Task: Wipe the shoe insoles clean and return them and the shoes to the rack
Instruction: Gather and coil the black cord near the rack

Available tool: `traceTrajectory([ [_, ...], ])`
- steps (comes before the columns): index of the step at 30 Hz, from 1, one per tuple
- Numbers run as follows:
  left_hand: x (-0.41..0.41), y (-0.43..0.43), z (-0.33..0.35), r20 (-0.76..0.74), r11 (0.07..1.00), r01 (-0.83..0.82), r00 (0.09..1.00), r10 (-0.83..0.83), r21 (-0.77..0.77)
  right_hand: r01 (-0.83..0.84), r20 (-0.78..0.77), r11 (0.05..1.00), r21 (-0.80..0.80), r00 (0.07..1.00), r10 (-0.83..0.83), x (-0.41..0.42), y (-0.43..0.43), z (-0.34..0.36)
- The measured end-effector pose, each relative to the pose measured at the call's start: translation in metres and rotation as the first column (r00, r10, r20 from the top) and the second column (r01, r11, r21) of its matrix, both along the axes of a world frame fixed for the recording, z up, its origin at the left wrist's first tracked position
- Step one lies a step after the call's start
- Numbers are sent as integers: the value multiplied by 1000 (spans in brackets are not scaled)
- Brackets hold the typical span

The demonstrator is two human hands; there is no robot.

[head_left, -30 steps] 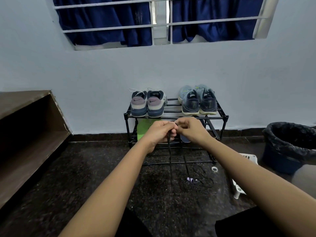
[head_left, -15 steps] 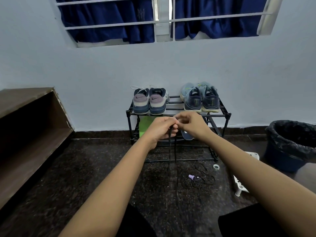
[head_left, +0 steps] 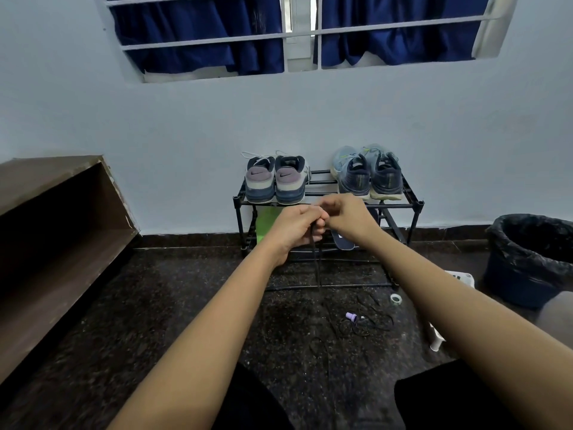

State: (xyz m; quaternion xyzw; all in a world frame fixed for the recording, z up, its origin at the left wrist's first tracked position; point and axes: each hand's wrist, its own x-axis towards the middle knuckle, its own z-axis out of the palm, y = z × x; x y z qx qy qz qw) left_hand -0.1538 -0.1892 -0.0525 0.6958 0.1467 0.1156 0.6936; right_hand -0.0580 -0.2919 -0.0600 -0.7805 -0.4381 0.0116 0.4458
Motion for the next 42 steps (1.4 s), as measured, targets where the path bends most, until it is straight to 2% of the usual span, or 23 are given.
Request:
traceTrajectory([
  [3, 1, 1, 0, 18, 1000, 13, 1000, -13, 2, 46, 81, 998, 31, 996, -48, 2, -2, -1],
  [5, 1, 1, 0, 18, 1000, 17, 1000, -17, 9, 141, 152, 981, -133, 981, -121, 14, -7, -16],
  [7, 1, 2, 0, 19, 1000, 6, 1000, -6, -10, 219, 163, 895, -389, 972, -167, 26, -15, -32],
  [9, 0, 2, 0, 18, 1000, -3, 1000, 4, -14, 220, 135, 842, -493, 975, -176, 31, -19, -36],
  [11, 0, 2, 0, 7, 1000, -14, 1000, 14, 7, 163, 88, 913, -375, 986, -140, 30, -18, -26],
  [13, 3, 2, -1, -4, 999, -22, 1000, 22, 26, 20, 13, 989, -145, 1000, -18, 21, -13, -10],
  [14, 4, 1, -1, -7, 999, -22, 1000, 23, 29, -41, 6, 998, -47, 999, 42, 16, -11, -5],
  [16, 6, -1, -2, -6, 999, -26, 1000, 26, 24, -58, 70, 998, 21, 996, 56, 8, -8, -1],
  [18, 7, -2, -1, -2, 1000, -28, 1000, 28, 10, 8, 105, 1000, -12, 994, -6, 11, -8, -9],
  [21, 8, -5, 1, 12, 997, -49, 999, 50, -52, 176, 112, 933, -315, 983, -148, 31, -18, -30],
  [23, 8, -6, 2, 18, 995, -72, 997, 73, -72, 196, 107, 841, -505, 981, -165, 36, -25, -39],
  [24, 9, -6, 2, 18, 995, -77, 997, 78, -70, 177, 91, 833, -524, 984, -151, 36, -27, -39],
  [26, 11, -5, 1, 17, 995, -77, 997, 78, -61, 90, -7, 925, -370, 995, -99, 33, -24, -29],
  [28, 12, -6, 0, 13, 996, -70, 997, 70, -52, -48, -138, 994, -99, 990, 34, 28, -18, -15],
  [29, 12, -6, 1, 12, 997, -66, 998, 66, -50, -100, -159, 995, 10, 982, 100, 25, -15, -10],
  [31, 13, -8, 0, 9, 997, -62, 998, 62, -48, -104, -121, 990, 98, 986, 116, 22, -12, -8],
  [33, 13, -10, 0, 2, 998, -55, 998, 55, -34, -39, -66, 997, 64, 997, 43, 21, -12, -14],
  [34, 13, -11, 0, 0, 998, -53, 999, 53, -39, 4, -35, 1000, -8, 999, -5, 23, -13, -19],
  [37, 12, -13, 1, 12, 993, -62, 998, 64, -104, 112, 17, 921, -374, 993, -114, 26, -20, -33],
  [39, 12, -13, 2, 16, 991, -70, 997, 72, -116, 117, 8, 865, -488, 992, -130, 26, -23, -36],
  [40, 12, -14, 3, 21, 990, -70, 997, 73, -120, 111, -5, 878, -466, 992, -129, 27, -22, -34],
  [42, 13, -14, 3, 24, 991, -71, 997, 74, -117, 80, -94, 967, -241, 990, -105, 25, -16, -25],
])
